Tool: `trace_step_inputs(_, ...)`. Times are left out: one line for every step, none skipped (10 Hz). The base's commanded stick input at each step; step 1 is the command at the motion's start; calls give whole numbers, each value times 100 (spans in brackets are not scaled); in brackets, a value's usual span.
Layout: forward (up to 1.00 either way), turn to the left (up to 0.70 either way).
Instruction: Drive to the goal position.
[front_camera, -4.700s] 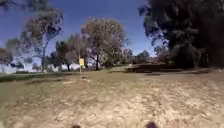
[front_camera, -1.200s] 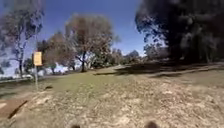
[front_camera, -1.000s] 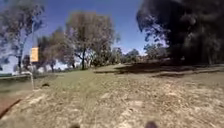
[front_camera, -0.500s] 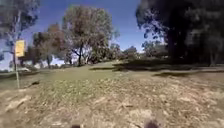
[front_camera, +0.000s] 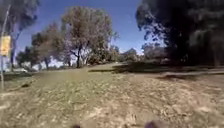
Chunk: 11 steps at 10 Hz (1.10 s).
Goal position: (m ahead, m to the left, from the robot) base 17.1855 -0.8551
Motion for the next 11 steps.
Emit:
trace_step_inputs(100, 0)
trace_step_inputs(100, 0)
trace_step_inputs(100, 0)
trace_step_inputs(100, 0)
trace_step_inputs(100, 0)
trace_step_inputs(100, 0)
trace_step_inputs(100, 0)
trace_step_inputs(100, 0)
trace_step_inputs(100, 0)
trace_step_inputs(100, 0)
trace_step_inputs(100, 0)
